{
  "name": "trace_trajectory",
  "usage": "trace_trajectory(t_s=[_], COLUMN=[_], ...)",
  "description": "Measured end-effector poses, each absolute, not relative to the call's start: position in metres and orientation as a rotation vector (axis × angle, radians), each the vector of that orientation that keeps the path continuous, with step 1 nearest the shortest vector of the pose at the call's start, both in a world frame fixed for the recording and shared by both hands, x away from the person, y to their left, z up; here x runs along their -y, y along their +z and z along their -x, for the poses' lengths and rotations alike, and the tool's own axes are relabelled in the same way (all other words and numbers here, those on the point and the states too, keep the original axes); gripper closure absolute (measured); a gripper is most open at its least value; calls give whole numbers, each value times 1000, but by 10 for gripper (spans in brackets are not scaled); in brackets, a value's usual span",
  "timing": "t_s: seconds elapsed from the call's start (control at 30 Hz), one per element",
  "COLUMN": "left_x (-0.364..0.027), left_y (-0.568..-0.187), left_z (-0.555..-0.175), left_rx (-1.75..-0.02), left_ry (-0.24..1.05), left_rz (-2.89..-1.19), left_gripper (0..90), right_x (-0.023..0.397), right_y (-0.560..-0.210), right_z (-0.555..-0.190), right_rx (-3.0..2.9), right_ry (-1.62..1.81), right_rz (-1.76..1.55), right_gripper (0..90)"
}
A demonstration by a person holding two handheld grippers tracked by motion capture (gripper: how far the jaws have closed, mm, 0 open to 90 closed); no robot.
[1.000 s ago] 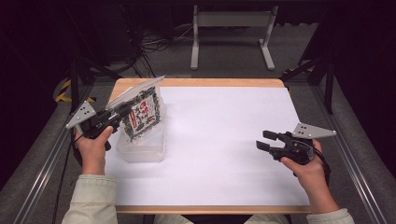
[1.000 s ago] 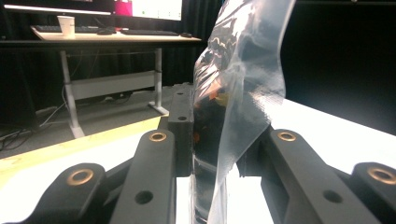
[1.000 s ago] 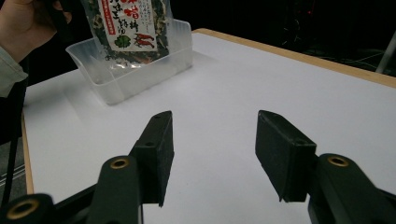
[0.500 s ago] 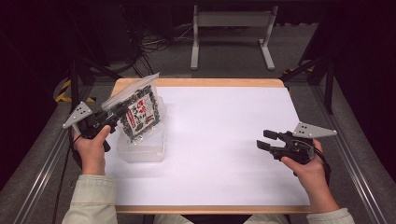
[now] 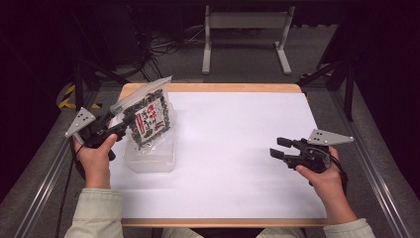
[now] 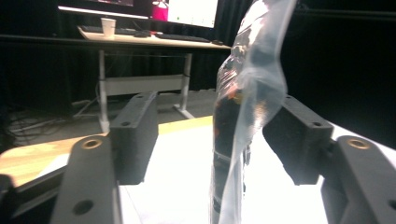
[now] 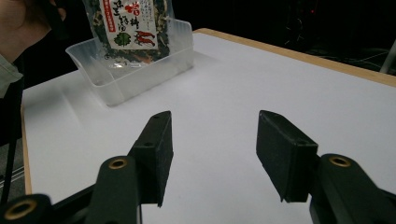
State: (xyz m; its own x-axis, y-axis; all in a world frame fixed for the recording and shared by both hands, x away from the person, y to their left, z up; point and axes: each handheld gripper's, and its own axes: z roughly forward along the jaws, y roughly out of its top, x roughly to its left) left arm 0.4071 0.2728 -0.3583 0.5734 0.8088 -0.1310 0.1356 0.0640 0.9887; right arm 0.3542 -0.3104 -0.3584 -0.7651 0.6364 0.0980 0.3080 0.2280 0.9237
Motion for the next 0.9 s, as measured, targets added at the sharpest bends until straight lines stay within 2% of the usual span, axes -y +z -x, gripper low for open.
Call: trace_trajectory(t_s=[0.2,0.53,0.73,0.9], left_x=[-278,-277,-266,-256], left_y=[-356,-338,-325,-317], left_z=[-398,-372,-351,-333], left_rx=[-910,-925,-915,-939], left_ry=[663,707,697,637], left_rz=[-1429,-1423,-1457,-1455], left_gripper=[286,262,251,223], right_x=[305,299,301,304], right_y=[-358,-359,-358,-357], right_z=[-359,-365,-366,-365], right_rx=[-2216,-2234,-2229,-2218], right_ry=[1555,1563,1567,1572], right_rz=[-865,-848,-844,-850], right_gripper=[466,462,461,459])
